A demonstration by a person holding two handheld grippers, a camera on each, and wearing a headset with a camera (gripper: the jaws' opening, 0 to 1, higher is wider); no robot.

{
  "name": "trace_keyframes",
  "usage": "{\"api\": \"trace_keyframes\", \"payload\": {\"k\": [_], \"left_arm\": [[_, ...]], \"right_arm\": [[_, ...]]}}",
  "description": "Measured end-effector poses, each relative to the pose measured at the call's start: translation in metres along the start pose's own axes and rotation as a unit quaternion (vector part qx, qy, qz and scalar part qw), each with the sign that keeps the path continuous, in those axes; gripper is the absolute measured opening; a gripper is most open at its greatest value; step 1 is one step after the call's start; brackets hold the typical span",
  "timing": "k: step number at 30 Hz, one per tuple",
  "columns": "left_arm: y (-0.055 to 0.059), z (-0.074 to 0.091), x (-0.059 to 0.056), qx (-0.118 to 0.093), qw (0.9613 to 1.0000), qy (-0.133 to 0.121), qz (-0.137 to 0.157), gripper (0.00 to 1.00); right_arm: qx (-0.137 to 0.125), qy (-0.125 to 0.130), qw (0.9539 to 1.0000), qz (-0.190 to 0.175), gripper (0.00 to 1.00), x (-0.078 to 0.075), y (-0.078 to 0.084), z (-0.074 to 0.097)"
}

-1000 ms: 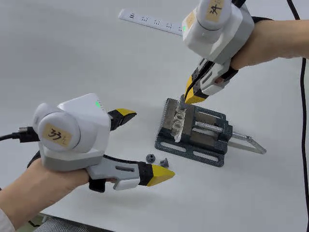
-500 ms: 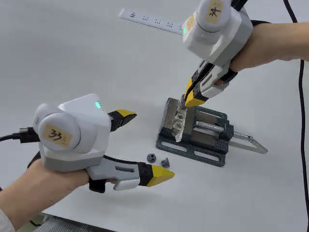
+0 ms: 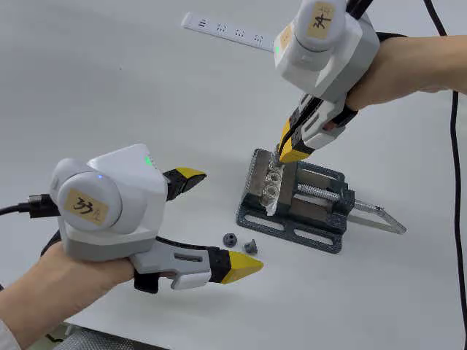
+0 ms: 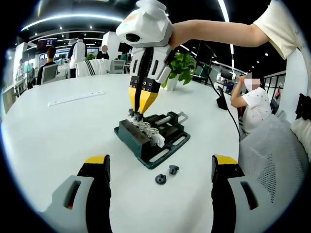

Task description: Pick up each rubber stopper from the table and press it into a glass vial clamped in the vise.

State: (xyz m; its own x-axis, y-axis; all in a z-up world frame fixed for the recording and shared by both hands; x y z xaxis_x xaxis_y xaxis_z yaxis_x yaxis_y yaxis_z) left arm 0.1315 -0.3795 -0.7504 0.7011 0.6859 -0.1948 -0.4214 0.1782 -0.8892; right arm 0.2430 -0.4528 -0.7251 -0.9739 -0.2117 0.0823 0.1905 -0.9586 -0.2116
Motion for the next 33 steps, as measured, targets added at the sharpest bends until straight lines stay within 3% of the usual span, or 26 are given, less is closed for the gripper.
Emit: {"api": "trace_keyframes", "payload": {"k": [14,26,33], "left_arm": [[-0.0001,-0.0023,0.0006,0.001,1.0,0.001,0.002,0.84],[-0.0002,-0.0061,0.0005,0.002,1.0,0.004,0.005,0.84],[0.001,-0.0068,0.0006,0.001,1.0,0.001,0.008,0.84]], "right_arm": [[0.012,0.002,0.9999,-0.007,0.0,0.0003,-0.0017,-0.0014],[0.047,0.009,0.9988,0.008,0.0,-0.0006,-0.0039,-0.0033],[0.042,0.006,0.9991,0.002,0.0,0.0012,-0.0024,-0.003]]}}
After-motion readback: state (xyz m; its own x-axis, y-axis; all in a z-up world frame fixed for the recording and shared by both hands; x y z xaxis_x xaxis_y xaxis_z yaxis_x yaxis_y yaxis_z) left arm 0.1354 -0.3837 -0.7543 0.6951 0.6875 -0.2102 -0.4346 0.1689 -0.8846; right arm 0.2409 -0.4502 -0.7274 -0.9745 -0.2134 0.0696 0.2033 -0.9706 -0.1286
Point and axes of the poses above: the centre of the closed fingertips' face, and the gripper's own axes: z roughly backward along the fingers, x roughly to its left, y roughly out of its underside, the point moved 4 cm from there along z, roughly backward along the fingers, and after that the axes turned 1 degree about x, right-handed, at the moved point
